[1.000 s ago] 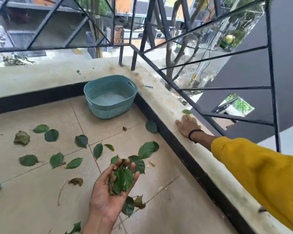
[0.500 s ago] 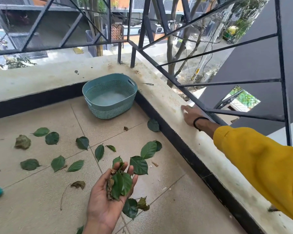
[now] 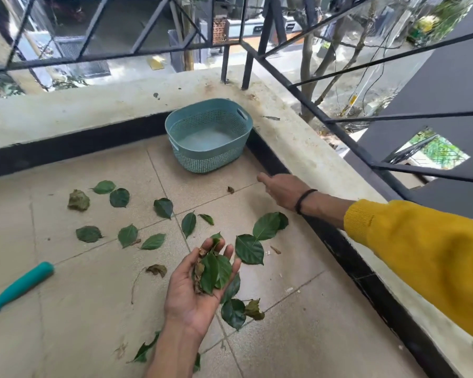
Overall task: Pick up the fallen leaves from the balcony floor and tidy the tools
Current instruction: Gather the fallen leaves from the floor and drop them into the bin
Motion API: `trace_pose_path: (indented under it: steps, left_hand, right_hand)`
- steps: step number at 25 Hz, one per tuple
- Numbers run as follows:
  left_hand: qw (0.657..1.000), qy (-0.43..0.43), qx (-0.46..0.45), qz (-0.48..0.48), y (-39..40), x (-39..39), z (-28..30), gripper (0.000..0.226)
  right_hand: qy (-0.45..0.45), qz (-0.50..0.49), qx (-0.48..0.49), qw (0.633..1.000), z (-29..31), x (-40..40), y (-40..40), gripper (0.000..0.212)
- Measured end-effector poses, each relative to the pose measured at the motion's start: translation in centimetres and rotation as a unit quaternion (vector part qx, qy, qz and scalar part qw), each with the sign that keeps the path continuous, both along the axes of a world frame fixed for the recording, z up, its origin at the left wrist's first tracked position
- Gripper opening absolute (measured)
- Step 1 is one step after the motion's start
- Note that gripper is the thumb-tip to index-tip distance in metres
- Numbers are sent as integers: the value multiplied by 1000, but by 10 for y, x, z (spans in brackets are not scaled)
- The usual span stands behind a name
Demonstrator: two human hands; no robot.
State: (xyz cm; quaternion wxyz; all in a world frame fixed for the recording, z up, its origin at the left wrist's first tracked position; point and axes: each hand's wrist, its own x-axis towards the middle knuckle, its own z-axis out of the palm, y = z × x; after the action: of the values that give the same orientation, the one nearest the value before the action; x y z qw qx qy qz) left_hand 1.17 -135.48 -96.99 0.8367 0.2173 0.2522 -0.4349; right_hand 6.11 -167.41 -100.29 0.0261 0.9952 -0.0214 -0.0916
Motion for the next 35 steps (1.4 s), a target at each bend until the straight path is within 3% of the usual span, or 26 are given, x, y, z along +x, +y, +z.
trace_pose_path:
  steps: [4, 8, 14, 21, 24, 28, 30, 33, 35]
  left_hand:
    - [1000, -7, 8, 8, 11, 4, -3, 26]
    - [1000, -12, 9, 24, 18, 11, -4, 29]
    - [1000, -18, 10, 24, 27, 11, -3, 28]
    - [999, -16, 26, 29, 40, 9, -3, 28]
    - [999, -15, 28, 31, 40, 9, -2, 27]
    - [999, -15, 24, 28, 41, 7, 1, 27]
    - [999, -17, 26, 28, 43, 6, 1, 28]
    - [999, -22, 29, 33, 48, 8, 1, 29]
    - [999, -22, 31, 39, 50, 11, 1, 28]
  right_hand:
    - [71, -43, -46, 996, -10, 18, 5, 18]
    - [60, -100, -105, 988, -3, 22, -1, 28]
    - [168, 79, -171, 968, -19, 12, -14, 55]
    - [106, 205, -265, 936, -12, -5, -23, 30]
    - [64, 167, -241, 954, -10, 3, -20, 28]
    - [115, 117, -215, 963, -16, 7, -18, 36]
    - [133, 50, -161, 977, -21, 10, -11, 35]
    - [141, -93, -76, 983, -18, 17, 3, 57]
    - [142, -159, -35, 976, -14, 20, 12, 54]
